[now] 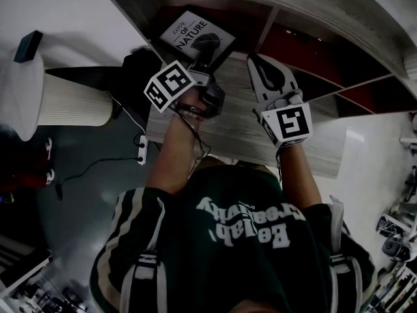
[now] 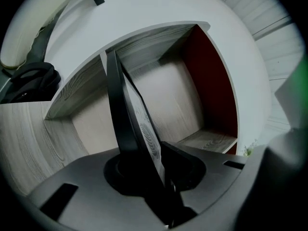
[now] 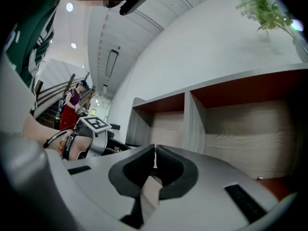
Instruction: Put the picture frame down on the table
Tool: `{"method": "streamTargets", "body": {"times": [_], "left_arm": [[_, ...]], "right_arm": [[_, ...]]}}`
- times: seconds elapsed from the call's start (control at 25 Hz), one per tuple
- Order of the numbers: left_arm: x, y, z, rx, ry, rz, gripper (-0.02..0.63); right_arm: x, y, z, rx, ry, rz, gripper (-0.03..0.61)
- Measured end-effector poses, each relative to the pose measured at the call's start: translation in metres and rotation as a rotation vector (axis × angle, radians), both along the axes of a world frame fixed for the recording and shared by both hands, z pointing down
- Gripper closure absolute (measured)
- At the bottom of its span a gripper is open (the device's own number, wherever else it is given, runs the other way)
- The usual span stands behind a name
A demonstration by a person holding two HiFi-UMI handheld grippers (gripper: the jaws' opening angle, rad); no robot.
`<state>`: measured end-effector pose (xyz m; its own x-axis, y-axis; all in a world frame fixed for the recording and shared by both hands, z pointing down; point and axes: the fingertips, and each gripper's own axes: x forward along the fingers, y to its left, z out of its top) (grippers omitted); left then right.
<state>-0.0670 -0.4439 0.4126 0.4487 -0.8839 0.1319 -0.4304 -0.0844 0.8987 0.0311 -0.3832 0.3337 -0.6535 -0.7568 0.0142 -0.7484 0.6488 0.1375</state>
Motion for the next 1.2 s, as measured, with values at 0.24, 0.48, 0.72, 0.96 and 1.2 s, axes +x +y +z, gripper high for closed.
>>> {"method": "streamTargets", "body": {"times": [0.24,0.48,0.72,0.96,1.2], "left_arm": [[0.008,-0.008,-0.002,0.016,-0.016,-0.021,0.486],[0.028,-0.007,-0.01,0.032,-0.01,0.031,0.366],[0.063,-0.001,-0.004,0.007,0.028,0.172,0.342],[0.074,-0.007,-0.005,-0.009,0.062,0.234,0.294],[0.081,-0.014,-0.002,-0.015,0.063,0.296,0.274]], "right_arm": [[0.015,-0.012,0.003,-0.003,0.007,0.024,0.541],[0.023,-0.02,0.008,-0.014,0.013,0.032,0.541],[0.025,-0.022,0.012,-0.059,0.047,0.046,0.541],[0.036,-0.024,0.015,-0.071,0.044,0.062,0.541],[0.037,-0.024,0.014,-0.064,0.026,0.068,0.541]]}}
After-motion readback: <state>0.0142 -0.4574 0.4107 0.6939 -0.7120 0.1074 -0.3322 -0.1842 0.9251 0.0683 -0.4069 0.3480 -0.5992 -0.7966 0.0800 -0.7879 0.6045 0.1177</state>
